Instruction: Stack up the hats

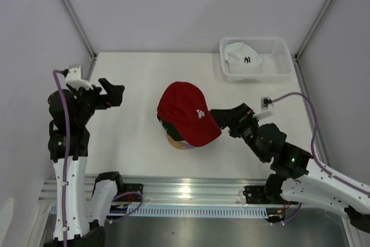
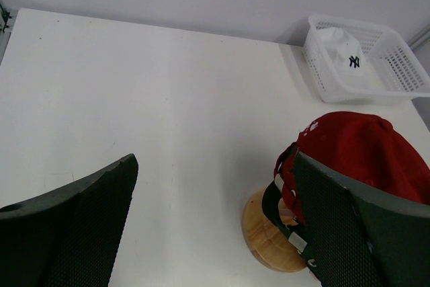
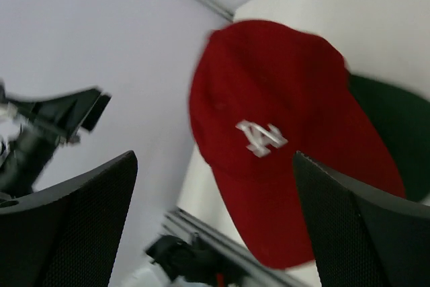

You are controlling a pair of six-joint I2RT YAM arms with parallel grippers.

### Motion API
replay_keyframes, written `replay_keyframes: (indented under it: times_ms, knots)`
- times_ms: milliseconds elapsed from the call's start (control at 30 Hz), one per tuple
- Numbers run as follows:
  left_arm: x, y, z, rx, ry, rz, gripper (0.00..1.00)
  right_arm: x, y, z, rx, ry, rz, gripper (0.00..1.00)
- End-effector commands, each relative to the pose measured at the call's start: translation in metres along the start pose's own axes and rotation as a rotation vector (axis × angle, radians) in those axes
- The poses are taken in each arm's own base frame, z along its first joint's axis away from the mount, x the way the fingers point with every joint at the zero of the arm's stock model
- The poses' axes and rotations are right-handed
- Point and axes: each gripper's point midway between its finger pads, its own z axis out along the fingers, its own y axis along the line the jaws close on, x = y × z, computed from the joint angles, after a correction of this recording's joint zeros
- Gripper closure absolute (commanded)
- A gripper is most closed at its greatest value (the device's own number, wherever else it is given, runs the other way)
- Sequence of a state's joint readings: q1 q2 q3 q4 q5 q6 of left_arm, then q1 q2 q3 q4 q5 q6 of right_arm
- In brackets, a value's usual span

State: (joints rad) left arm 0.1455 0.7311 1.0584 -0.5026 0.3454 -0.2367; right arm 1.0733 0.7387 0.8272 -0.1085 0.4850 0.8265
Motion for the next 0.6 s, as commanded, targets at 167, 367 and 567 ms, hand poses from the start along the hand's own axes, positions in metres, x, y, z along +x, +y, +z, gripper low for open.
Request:
replay_keyframes:
  times_ms: [167, 367, 567]
  knots:
    - [-0.007, -0.005, 0.001, 0.031, -0.033, -0.022, 0.01, -0.014, -0.091, -0.041, 0.353, -0.232, 0.747, 0.01]
    - [-0.008, -0.002, -0.002, 0.011, -0.044, -0.016, 0.01, 0.020, -0.101, -0.039, 0.398, -0.138, 0.889, 0.01]
    - [-0.008, -0.001, -0.001, 0.006, -0.041, -0.016, 0.00, 0.058, -0.114, -0.038, 0.447, -0.046, 1.022, 0.00]
